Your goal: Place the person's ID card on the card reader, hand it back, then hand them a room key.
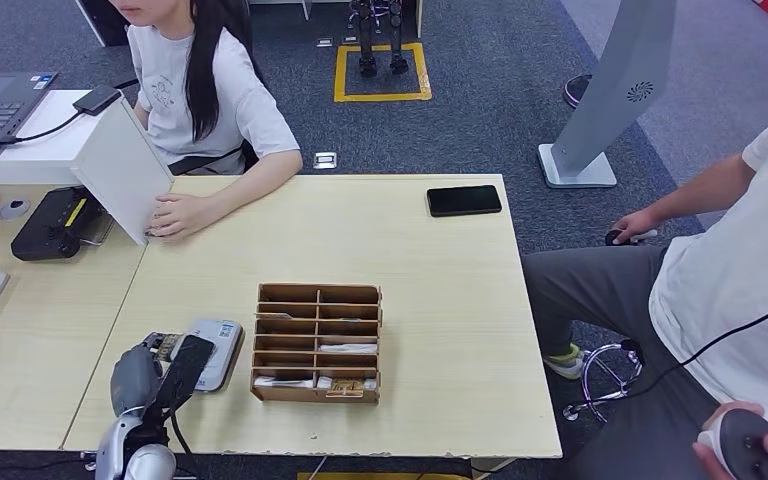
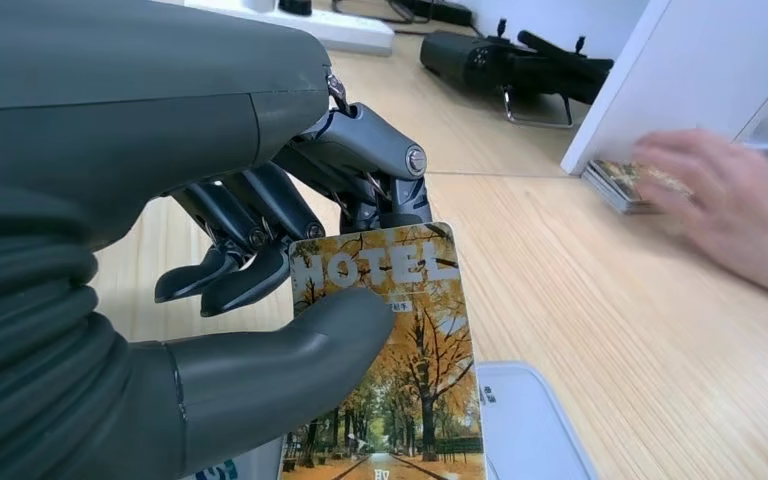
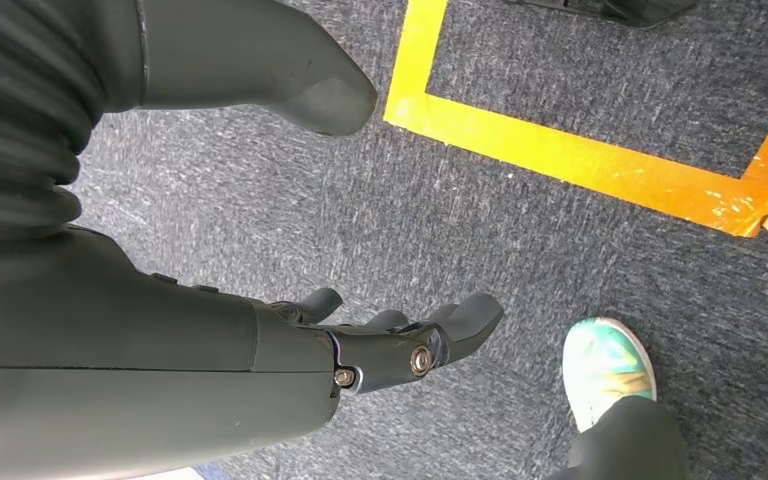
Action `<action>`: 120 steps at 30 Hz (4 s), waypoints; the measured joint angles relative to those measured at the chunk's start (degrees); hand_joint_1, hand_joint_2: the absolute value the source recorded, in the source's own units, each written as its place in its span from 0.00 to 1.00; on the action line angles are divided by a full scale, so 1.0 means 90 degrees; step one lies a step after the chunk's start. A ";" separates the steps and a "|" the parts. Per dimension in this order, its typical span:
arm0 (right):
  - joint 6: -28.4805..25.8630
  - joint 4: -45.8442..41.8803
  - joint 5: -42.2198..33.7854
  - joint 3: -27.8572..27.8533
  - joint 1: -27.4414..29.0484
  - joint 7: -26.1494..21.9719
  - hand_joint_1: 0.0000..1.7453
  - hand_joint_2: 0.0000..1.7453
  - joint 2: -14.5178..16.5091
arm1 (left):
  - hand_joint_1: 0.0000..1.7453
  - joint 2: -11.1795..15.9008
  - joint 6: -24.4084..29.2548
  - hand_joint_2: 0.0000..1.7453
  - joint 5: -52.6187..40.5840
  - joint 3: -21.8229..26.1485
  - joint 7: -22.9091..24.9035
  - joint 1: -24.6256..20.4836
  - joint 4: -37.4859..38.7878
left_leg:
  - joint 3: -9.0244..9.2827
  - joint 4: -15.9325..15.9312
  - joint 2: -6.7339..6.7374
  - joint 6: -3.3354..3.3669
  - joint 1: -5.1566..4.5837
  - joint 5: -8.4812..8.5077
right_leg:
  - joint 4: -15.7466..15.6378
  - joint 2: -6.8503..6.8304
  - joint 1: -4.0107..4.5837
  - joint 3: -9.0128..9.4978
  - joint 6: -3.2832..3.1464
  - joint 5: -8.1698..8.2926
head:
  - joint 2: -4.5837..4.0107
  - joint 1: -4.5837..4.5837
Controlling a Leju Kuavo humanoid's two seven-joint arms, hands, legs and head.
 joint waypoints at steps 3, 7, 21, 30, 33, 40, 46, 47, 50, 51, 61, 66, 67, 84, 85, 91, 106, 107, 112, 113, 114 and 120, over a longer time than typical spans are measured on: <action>-0.0024 0.0000 0.0007 0.0000 0.0000 -0.0013 0.00 1.00 0.0000 | 1.00 -0.0050 -0.0624 1.00 0.1329 0.0080 -0.0358 0.0014 -0.0012 | 0.0000 0.0000 0.0000 0.0001 0.0000 0.0001 | 0.0000 0.0000 0.0000 0.0001 0.0000 0.0000 | 0.0000 -0.0001; -0.0135 0.0000 0.0024 0.0009 0.0001 -0.0055 0.00 1.00 0.0000 | 1.00 -0.0135 -0.2307 1.00 0.5381 0.0427 -0.1123 0.0143 -0.0224 | 0.0000 0.0000 0.0001 0.0001 0.0001 0.0002 | 0.0000 0.0001 0.0000 0.0001 0.0000 0.0000 | 0.0000 0.0001; -0.0239 0.0019 0.0026 0.0031 -0.0007 -0.0056 0.00 1.00 0.0000 | 1.00 0.0176 -0.2360 1.00 0.8151 0.0698 -0.1290 0.0179 -0.1083 | -0.0001 0.0000 -0.0003 0.0000 0.0000 0.0009 | 0.0001 -0.0004 0.0000 0.0000 0.0004 0.0005 | 0.0000 -0.0005; -0.0238 0.0022 0.0028 0.0032 -0.0008 -0.0056 0.00 1.00 0.0000 | 1.00 0.0180 -0.2350 1.00 0.8149 0.0698 -0.1303 0.0190 -0.1126 | -0.0001 0.0000 -0.0003 0.0000 0.0000 0.0009 | 0.0001 -0.0004 0.0000 0.0000 0.0006 0.0005 | 0.0000 -0.0007; -0.0238 0.0022 0.0029 0.0032 -0.0008 -0.0056 0.00 1.00 0.0000 | 1.00 0.0180 -0.2333 1.00 0.8150 0.0698 -0.1339 0.0193 -0.1126 | -0.0001 0.0000 -0.0003 0.0000 0.0001 0.0009 | 0.0001 -0.0004 0.0000 0.0000 0.0006 0.0005 | 0.0000 -0.0007; -0.0235 0.0022 0.0031 0.0038 -0.0009 -0.0039 0.00 1.00 0.0000 | 1.00 0.0146 -0.1262 1.00 0.7132 0.0695 -0.1983 0.0087 -0.1124 | 0.0000 0.0001 -0.0004 0.0002 0.0001 0.0012 | 0.0001 -0.0004 0.0000 -0.0004 0.0006 0.0007 | 0.0000 -0.0006; -0.0202 0.0022 0.0036 0.0131 -0.0051 -0.0060 0.00 1.00 0.0002 | 1.00 0.0028 -0.0081 1.00 0.5569 0.0621 -0.2754 -0.0342 -0.1112 | 0.0000 0.0002 -0.0003 0.0004 0.0000 0.0017 | 0.0001 -0.0003 0.0000 -0.0001 0.0009 0.0015 | 0.0000 -0.0005; -0.0194 0.0022 0.0038 0.0140 -0.0053 -0.0059 0.00 1.00 0.0004 | 1.00 0.0020 0.0029 1.00 0.5399 0.0616 -0.2801 -0.0391 -0.1103 | 0.0000 0.0002 -0.0002 0.0004 0.0000 0.0017 | 0.0001 -0.0002 0.0000 -0.0001 0.0009 0.0016 | 0.0000 -0.0006; -0.0162 0.0022 0.0042 0.0157 -0.0054 -0.0036 0.00 1.00 0.0005 | 1.00 0.0001 0.0179 1.00 0.5209 0.0613 -0.2872 -0.0471 -0.1066 | 0.0000 0.0003 -0.0002 0.0005 0.0000 0.0018 | 0.0001 -0.0002 0.0000 -0.0002 0.0009 0.0016 | 0.0000 -0.0007; -0.0149 0.0022 0.0042 0.0161 -0.0053 -0.0022 0.00 1.00 0.0005 | 1.00 -0.0004 0.0189 1.00 0.5201 0.0613 -0.2887 -0.0481 -0.1052 | 0.0000 0.0003 -0.0002 0.0005 0.0000 0.0018 | 0.0001 -0.0002 0.0000 -0.0002 0.0009 0.0016 | 0.0000 -0.0007; -0.0125 0.0022 0.0042 0.0191 -0.0051 0.0000 0.00 1.00 0.0005 | 1.00 -0.0048 0.0074 1.00 0.5191 0.0613 -0.2938 -0.0530 -0.0954 | -0.0001 0.0003 -0.0002 0.0005 0.0000 0.0018 | 0.0001 -0.0002 0.0000 -0.0003 0.0009 0.0016 | 0.0000 -0.0007; -0.0126 0.0024 0.0042 0.0193 -0.0054 -0.0043 0.00 1.00 0.0005 | 1.00 -0.0051 0.0040 1.00 0.5180 0.0613 -0.2938 -0.0539 -0.0949 | -0.0001 0.0003 -0.0002 0.0005 0.0000 0.0018 | 0.0001 -0.0002 0.0000 -0.0002 0.0009 0.0016 | 0.0000 -0.0007; -0.0126 0.0024 0.0042 0.0194 -0.0054 -0.0044 0.00 1.00 0.0005 | 1.00 -0.0051 0.0037 1.00 0.5177 0.0613 -0.2938 -0.0542 -0.0947 | -0.0001 0.0003 -0.0002 0.0005 0.0000 0.0018 | 0.0001 -0.0002 0.0000 -0.0002 0.0009 0.0016 | 0.0000 -0.0007; -0.0147 0.0024 0.0034 0.0208 -0.0052 -0.0007 0.00 1.00 0.0005 | 0.00 -0.0026 -0.0611 1.00 0.5627 0.0614 -0.2263 -0.0556 -0.0901 | -0.0002 0.0003 -0.0002 0.0006 0.0000 0.0018 | 0.0001 -0.0001 0.0000 -0.0002 0.0008 0.0017 | 0.0000 -0.0006; -0.0151 0.0024 0.0032 0.0208 -0.0051 -0.0003 0.00 1.00 0.0005 | 0.00 -0.0007 -0.0764 1.00 0.5719 0.0614 -0.2183 -0.0548 -0.0897 | -0.0002 0.0003 -0.0002 0.0005 0.0001 0.0019 | 0.0001 -0.0001 0.0000 -0.0002 0.0008 0.0017 | 0.0000 -0.0006; -0.0155 0.0027 0.0027 0.0206 -0.0040 0.0004 0.00 1.00 0.0005 | 0.00 0.0114 -0.1009 1.00 0.5835 0.0613 -0.2161 -0.0497 -0.0903 | -0.0002 0.0003 -0.0002 0.0005 0.0000 0.0019 | 0.0001 -0.0001 0.0000 -0.0003 0.0007 0.0018 | 0.0000 -0.0006; -0.0091 0.0026 -0.0008 0.0206 -0.0032 -0.0083 0.00 1.00 0.0005 | 0.00 0.0349 -0.1272 1.00 0.4086 0.0282 -0.2954 -0.0154 -0.1430 | -0.0002 0.0003 -0.0002 0.0005 0.0000 0.0019 | 0.0001 -0.0001 0.0000 -0.0003 0.0007 0.0018 | 0.0000 -0.0005; -0.0050 0.0025 -0.0006 0.0206 -0.0031 -0.0086 0.00 1.00 0.0004 | 0.00 0.0441 -0.1355 1.00 0.3549 0.0094 -0.3129 -0.0073 -0.1586 | -0.0002 0.0003 -0.0002 0.0005 0.0000 0.0019 | 0.0001 0.0000 0.0000 -0.0004 0.0007 0.0018 | 0.0000 -0.0005; 0.0056 0.0022 -0.0015 0.0203 -0.0026 -0.0145 0.00 1.00 -0.0005 | 0.00 0.0769 -0.1142 1.00 0.1574 -0.0990 -0.3724 0.0189 -0.2306 | -0.0004 0.0003 -0.0002 0.0006 -0.0002 0.0018 | 0.0000 -0.0001 -0.0001 -0.0005 0.0008 0.0018 | 0.0000 -0.0006; 0.0070 0.0021 -0.0021 0.0200 -0.0030 -0.0171 0.00 1.00 -0.0007 | 0.00 0.0817 -0.1088 1.00 0.1399 -0.1226 -0.3784 0.0216 -0.2409 | -0.0004 0.0004 -0.0002 0.0006 -0.0002 0.0018 | 0.0000 -0.0001 -0.0001 -0.0005 0.0008 0.0018 | 0.0000 -0.0007; 0.0081 0.0020 -0.0026 0.0199 -0.0033 -0.0186 0.00 1.00 -0.0007 | 0.00 0.0865 -0.1034 1.00 0.1248 -0.1465 -0.3829 0.0240 -0.2496 | -0.0004 0.0004 -0.0002 0.0006 -0.0002 0.0018 | 0.0000 -0.0001 -0.0001 -0.0005 0.0008 0.0018 | 0.0000 -0.0007; 0.0104 0.0019 0.0001 0.0197 -0.0040 -0.0151 0.00 1.00 -0.0013 | 0.00 0.1095 -0.0114 1.00 0.0263 -0.2732 -0.3689 0.0273 -0.2728 | -0.0003 0.0005 -0.0002 0.0006 -0.0001 0.0019 | 0.0000 -0.0002 -0.0001 -0.0004 0.0008 0.0019 | 0.0000 -0.0006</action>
